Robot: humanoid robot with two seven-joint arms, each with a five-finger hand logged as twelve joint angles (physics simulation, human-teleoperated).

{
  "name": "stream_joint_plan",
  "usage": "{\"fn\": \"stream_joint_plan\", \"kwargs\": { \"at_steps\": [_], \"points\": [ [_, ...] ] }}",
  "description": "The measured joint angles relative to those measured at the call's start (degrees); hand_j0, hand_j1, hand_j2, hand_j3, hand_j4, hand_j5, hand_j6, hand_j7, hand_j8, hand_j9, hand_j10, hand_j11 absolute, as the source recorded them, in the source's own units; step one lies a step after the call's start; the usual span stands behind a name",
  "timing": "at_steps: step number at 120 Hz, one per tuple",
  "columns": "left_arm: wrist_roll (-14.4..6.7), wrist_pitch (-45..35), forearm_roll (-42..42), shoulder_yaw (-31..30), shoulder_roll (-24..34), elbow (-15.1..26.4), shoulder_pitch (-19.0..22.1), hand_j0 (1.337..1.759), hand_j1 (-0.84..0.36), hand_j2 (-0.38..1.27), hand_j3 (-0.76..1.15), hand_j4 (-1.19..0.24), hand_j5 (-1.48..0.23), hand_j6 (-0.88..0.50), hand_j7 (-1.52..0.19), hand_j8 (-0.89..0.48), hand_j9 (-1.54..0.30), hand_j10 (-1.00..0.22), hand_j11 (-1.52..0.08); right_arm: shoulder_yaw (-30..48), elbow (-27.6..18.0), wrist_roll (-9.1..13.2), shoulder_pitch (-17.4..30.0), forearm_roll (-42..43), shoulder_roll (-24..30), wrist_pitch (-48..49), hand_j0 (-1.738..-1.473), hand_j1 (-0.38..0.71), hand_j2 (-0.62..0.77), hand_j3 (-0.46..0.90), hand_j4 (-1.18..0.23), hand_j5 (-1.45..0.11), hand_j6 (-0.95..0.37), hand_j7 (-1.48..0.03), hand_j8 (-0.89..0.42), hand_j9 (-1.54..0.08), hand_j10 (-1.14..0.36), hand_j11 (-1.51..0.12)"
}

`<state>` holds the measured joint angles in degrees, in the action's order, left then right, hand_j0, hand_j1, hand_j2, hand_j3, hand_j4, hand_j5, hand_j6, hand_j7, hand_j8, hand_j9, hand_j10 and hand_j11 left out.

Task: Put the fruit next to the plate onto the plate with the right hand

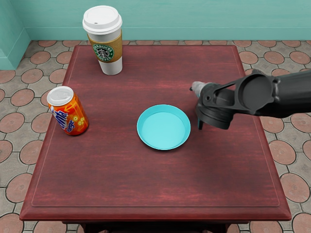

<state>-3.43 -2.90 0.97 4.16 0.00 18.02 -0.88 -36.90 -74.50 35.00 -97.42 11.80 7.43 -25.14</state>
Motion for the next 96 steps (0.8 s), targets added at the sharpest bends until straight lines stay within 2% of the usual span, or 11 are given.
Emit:
{"fn": "stream_joint_plan", "kwargs": {
  "at_steps": [20, 51, 96],
  "points": [
    [0.0, 0.01, 0.0, 0.0, 0.0, 0.0, 0.0, 1.658, 0.35, 0.0, 0.0, 0.0, 0.0, 0.0, 0.0, 0.0, 0.0, 0.0, 0.0, 1.64, 1.74, 0.0, 2.25, 2.54, -0.1, -2.46, -1.658, -0.19, -0.03, 0.0, -0.14, -0.18, -0.14, -0.18, -0.14, -0.18, -0.14, -0.18],
    [0.0, 0.02, 0.0, -0.01, 0.0, 0.0, 0.0, 1.658, 0.35, 0.0, 0.0, 0.0, 0.0, 0.0, 0.0, 0.0, 0.0, 0.0, 0.0, 2.08, 6.2, 0.0, 8.31, 6.12, -0.09, -2.9, -1.658, -0.18, -0.03, 0.0, -0.14, -0.18, -0.14, -0.18, -0.14, -0.18, -0.14, -0.18],
    [0.0, 0.01, 0.0, 0.0, 0.0, 0.0, 0.0, 1.658, 0.35, 0.0, 0.0, 0.0, 0.0, 0.0, 0.0, 0.0, 0.0, 0.0, 0.0, 2.45, 6.68, 0.0, 9.33, 6.96, 0.16, -2.9, -1.658, -0.07, -0.05, 0.0, -0.23, -0.3, -0.23, -0.3, -0.23, -0.3, -0.23, -0.3]
  ]
}}
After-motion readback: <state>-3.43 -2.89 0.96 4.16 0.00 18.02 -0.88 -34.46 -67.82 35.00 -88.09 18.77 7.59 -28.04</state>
